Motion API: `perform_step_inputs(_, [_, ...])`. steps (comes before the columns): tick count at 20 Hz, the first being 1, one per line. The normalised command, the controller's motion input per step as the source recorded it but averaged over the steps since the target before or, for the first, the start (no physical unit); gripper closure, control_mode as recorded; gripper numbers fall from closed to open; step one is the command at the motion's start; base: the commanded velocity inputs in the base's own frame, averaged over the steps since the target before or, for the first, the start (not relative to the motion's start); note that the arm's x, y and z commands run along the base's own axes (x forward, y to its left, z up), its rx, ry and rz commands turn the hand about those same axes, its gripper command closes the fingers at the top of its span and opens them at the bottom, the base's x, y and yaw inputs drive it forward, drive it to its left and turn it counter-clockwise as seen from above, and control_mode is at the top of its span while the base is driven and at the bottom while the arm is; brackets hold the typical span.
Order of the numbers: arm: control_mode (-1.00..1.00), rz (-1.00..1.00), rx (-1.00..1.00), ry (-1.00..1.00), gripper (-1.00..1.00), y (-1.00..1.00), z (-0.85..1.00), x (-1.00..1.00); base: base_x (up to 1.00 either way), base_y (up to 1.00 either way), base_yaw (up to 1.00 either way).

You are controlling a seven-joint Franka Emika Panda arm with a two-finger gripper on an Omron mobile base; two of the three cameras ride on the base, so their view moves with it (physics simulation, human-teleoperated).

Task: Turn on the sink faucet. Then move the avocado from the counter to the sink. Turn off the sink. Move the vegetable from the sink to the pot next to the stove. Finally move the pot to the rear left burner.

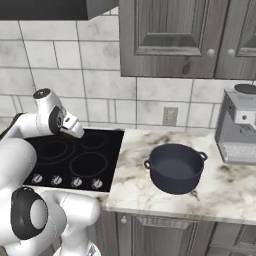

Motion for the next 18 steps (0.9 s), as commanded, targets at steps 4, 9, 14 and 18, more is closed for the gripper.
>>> perform_step_inputs(4, [1.0, 0.0, 0.0, 0.0, 1.0, 0.0, 0.0, 0.0, 0.26, -0.01, 0.22])
perform_step_inputs(9, [1.0, 0.0, 0.0, 0.0, 1.0, 0.0, 0.0, 0.0, 0.26, 0.0, 0.11])
perform_step_inputs(14, [1.0, 0.0, 0.0, 0.0, 1.0, 0.0, 0.0, 0.0, 0.22, 0.0, 0.04])
perform_step_inputs(18, [-1.0, 0.0, 0.0, 0.0, 1.0, 0.0, 0.0, 0.0, 0.0, 0.0, 0.0])
